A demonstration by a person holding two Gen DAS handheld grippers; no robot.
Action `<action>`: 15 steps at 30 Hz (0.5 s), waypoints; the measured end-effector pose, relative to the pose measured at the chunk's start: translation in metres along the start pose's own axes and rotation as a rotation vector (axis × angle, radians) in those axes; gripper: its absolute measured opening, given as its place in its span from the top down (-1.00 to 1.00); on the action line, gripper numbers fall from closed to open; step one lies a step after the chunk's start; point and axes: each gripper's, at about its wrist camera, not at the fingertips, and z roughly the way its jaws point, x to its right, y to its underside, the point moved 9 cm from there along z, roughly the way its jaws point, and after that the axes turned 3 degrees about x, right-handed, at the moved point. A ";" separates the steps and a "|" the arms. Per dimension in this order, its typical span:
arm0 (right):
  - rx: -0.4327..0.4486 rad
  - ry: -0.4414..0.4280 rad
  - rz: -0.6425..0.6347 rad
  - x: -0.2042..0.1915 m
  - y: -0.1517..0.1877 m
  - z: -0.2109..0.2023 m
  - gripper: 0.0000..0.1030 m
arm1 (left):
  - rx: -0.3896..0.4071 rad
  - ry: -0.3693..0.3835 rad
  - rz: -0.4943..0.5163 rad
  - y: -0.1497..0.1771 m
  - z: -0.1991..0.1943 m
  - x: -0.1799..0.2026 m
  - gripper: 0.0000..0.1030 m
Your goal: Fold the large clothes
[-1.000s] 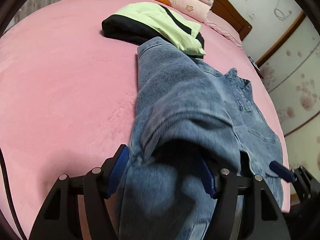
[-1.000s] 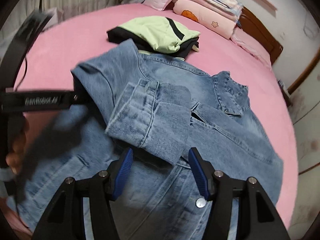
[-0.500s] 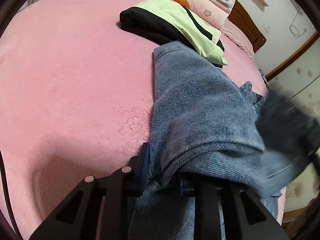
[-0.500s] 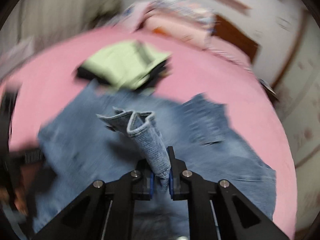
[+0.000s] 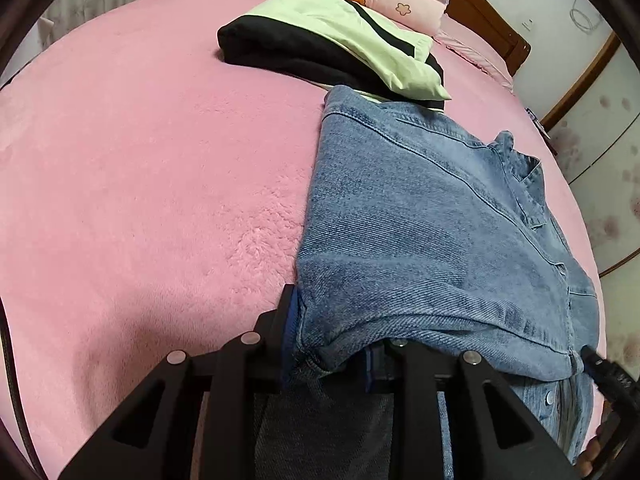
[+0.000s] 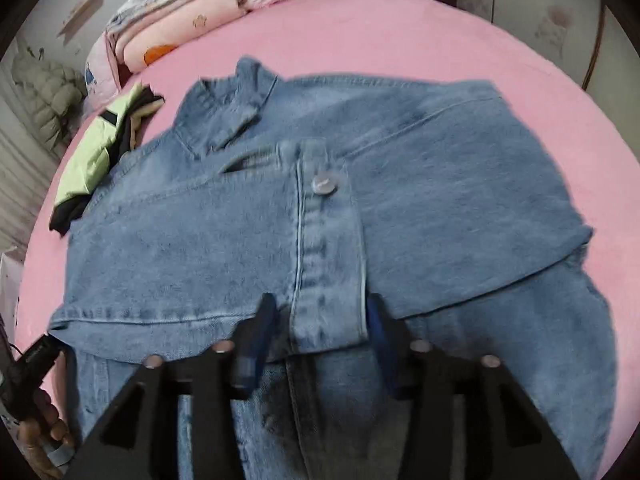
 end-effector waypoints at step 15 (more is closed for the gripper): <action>-0.022 0.057 -0.101 -0.007 -0.067 0.060 -0.04 | -0.001 -0.026 0.073 0.002 -0.008 0.005 0.49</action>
